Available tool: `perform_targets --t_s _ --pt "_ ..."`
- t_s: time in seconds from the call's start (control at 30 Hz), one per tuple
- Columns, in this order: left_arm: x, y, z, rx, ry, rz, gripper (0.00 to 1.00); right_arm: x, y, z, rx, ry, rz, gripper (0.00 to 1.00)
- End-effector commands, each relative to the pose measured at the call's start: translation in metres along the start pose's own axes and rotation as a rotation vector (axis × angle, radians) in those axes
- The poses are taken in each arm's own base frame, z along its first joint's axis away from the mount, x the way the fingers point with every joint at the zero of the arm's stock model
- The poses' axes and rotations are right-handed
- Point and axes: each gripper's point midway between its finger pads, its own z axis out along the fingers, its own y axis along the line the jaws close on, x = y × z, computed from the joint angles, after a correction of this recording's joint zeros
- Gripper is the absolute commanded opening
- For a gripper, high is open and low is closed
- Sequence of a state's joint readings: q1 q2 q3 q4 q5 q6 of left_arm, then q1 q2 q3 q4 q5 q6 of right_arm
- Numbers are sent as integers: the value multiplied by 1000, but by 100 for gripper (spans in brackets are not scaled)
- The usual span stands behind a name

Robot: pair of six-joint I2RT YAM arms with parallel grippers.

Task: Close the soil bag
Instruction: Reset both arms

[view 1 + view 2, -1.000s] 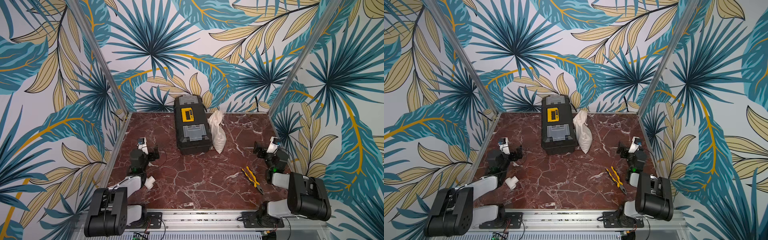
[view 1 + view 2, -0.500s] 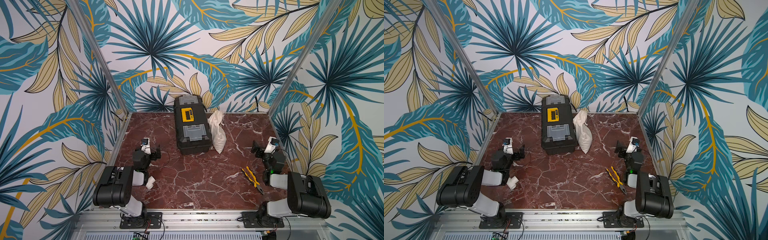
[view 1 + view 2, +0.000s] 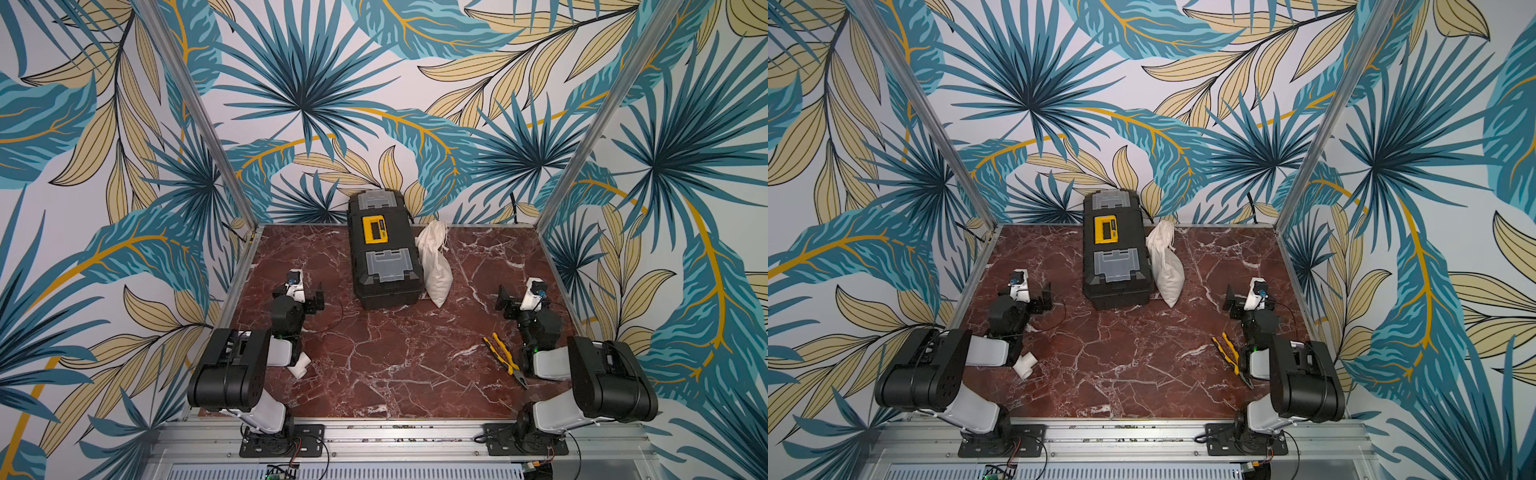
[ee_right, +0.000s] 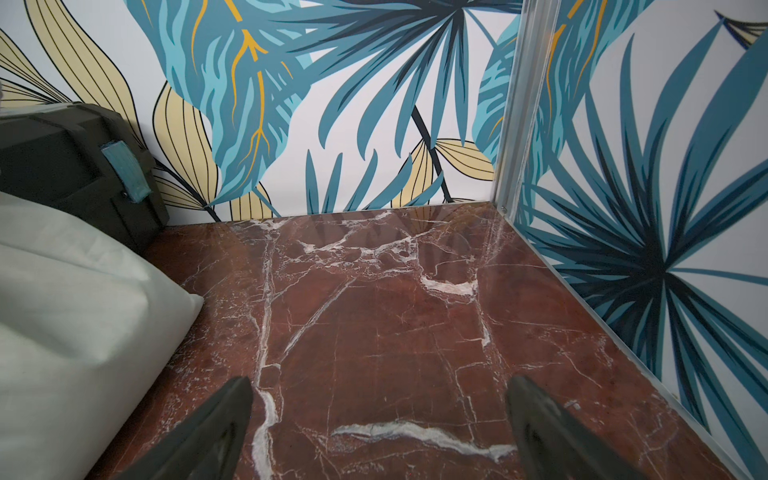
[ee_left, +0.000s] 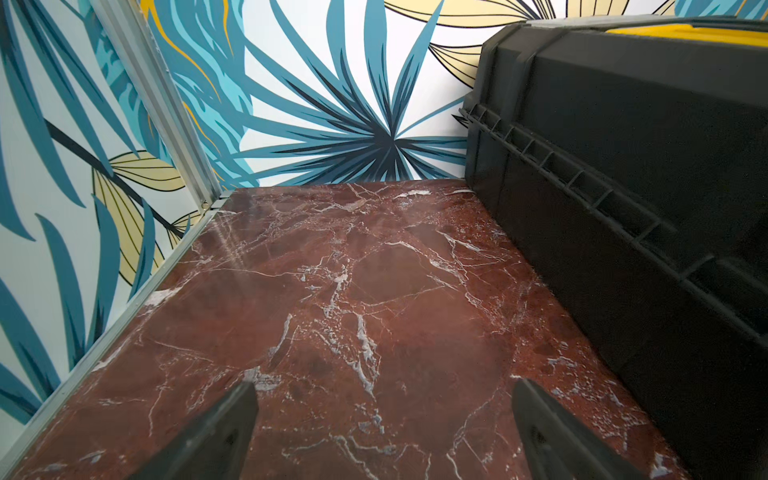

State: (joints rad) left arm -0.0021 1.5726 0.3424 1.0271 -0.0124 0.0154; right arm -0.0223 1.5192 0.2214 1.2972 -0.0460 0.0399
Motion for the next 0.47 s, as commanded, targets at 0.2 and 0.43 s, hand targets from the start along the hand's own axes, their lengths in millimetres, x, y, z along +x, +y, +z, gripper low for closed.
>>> perform_targets --t_s 0.2,0.43 --pt "-2 -15 4 62 19 65 100 -9 1 -1 5 -39 -22 99" --pt "-1 -14 4 59 22 63 100 -8 1 -1 3 -38 -22 99"
